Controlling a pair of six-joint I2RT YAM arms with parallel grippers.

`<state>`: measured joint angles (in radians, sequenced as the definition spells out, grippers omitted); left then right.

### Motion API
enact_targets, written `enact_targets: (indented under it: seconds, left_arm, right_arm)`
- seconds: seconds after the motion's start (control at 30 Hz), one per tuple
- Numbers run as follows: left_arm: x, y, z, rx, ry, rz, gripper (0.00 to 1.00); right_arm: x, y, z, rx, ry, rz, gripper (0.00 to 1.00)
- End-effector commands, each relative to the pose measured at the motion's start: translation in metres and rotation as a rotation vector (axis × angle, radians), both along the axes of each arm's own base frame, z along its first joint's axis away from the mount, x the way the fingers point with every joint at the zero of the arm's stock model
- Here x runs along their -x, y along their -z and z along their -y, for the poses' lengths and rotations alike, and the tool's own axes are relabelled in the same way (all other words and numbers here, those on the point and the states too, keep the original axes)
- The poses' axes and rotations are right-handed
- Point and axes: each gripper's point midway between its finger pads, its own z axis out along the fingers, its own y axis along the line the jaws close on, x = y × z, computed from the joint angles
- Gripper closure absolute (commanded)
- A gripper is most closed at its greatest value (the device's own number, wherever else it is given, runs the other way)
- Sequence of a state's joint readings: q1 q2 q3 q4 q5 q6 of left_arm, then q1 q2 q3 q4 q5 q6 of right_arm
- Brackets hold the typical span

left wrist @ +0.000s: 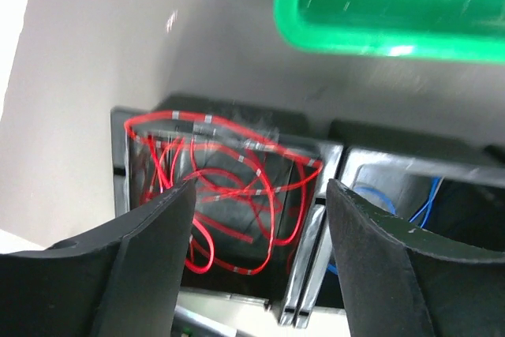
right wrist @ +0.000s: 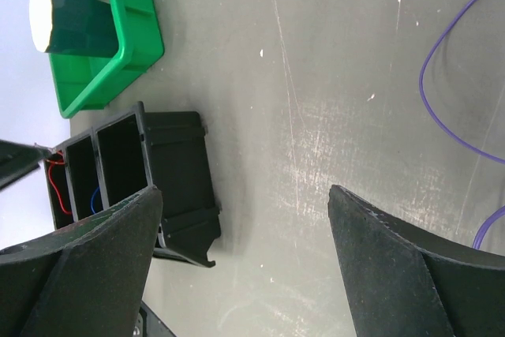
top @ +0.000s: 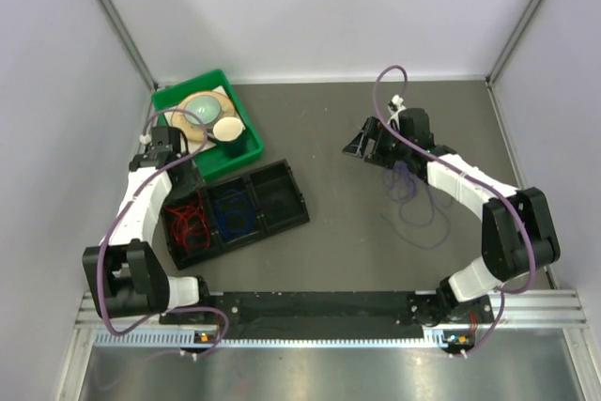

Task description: Untangle the cables

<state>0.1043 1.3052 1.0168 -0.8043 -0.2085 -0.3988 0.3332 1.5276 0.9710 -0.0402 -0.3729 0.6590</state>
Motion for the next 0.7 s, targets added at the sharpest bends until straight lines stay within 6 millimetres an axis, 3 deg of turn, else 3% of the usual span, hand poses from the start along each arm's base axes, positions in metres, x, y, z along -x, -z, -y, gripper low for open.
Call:
enact_targets:
  seconds: [0.0, 0.2, 0.3, 0.33, 0.47, 0.57, 0.67]
  left_arm:
    - [0.004, -0.008, 0.0, 0.008, -0.03, 0.019, 0.27]
    - [-0.036, -0.049, -0.021, -0.093, -0.068, 0.201, 0.19]
    - [-0.054, -0.044, -0.031, -0.132, -0.095, 0.186, 0.15]
    - [-0.06, -0.032, -0.032, -0.128, -0.104, 0.154, 0.15]
    - [-0.082, -0.02, -0.027, -0.084, -0.105, 0.132, 0.14]
    - [-0.09, -0.001, -0.028, -0.082, -0.092, 0.082, 0.13]
    - [-0.082, 0.013, -0.024, -0.054, -0.099, -0.003, 0.15]
  right_arm:
    - [-0.013, -0.034, -0.013, -0.044, -0.021, 0.1, 0.15]
    - [-0.012, -0.035, -0.013, -0.05, -0.023, 0.099, 0.15]
    - [-0.012, -0.037, -0.013, -0.052, -0.023, 0.104, 0.15]
    - [-0.012, -0.038, -0.014, -0.053, -0.026, 0.106, 0.15]
    - [-0.012, -0.039, -0.013, -0.049, -0.025, 0.107, 0.15]
    - [-0.011, -0.039, -0.013, -0.051, -0.025, 0.105, 0.15]
    - [-0.012, -0.04, -0.013, -0.049, -0.023, 0.108, 0.15]
